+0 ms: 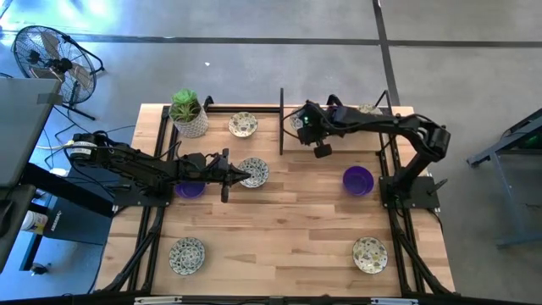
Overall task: Pick & Place Mini bowls
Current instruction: Put the bottom right light blue bowl on top of the shelf, then stack the left blue bowl on top of the blue bowl on the shelf
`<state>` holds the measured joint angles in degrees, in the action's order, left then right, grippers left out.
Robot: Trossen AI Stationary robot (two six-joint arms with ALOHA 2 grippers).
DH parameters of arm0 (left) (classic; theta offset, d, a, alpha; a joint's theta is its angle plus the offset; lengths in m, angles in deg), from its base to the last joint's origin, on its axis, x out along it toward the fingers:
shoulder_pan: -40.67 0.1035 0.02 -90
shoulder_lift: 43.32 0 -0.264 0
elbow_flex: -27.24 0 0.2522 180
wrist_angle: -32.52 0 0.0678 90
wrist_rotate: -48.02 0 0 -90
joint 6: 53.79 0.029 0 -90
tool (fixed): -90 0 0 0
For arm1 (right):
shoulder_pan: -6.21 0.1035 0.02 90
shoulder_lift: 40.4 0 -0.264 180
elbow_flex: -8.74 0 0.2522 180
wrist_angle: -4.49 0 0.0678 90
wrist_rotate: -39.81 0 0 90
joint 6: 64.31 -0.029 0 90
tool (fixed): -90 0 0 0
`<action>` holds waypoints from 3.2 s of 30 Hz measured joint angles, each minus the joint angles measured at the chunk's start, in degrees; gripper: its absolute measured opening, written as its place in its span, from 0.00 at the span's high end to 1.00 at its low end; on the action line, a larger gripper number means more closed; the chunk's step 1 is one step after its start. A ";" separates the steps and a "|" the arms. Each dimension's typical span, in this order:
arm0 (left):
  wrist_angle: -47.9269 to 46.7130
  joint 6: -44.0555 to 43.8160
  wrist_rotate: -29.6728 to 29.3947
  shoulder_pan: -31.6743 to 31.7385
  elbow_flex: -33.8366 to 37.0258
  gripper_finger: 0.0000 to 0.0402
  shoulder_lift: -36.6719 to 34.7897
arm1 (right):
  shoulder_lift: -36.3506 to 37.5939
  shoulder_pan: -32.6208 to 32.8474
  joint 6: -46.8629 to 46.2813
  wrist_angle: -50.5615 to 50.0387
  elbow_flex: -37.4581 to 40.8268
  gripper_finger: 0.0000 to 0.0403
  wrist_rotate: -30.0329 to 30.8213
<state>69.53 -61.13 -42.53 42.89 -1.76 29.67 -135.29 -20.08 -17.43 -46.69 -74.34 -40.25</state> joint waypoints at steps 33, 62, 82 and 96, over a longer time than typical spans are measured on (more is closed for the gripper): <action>-1.30 -0.01 -0.04 0.01 -0.03 1.00 0.00 | -2.80 -3.87 1.47 3.02 0.04 0.86 -1.59; -1.78 0.92 0.12 -0.01 -0.03 1.00 0.01 | 22.06 0.72 -27.10 17.80 16.43 0.98 -19.12; -14.51 0.89 -6.12 -0.07 -4.58 1.00 -1.53 | 35.01 18.15 -38.12 66.43 46.82 0.99 -1.07; -45.29 -1.99 -4.79 -5.31 -17.15 1.00 -4.70 | 34.84 22.79 -39.15 67.76 46.82 1.00 -0.18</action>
<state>24.24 -63.12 -47.32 37.59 -18.91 24.97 -100.45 2.71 -56.59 21.07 -27.52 -40.43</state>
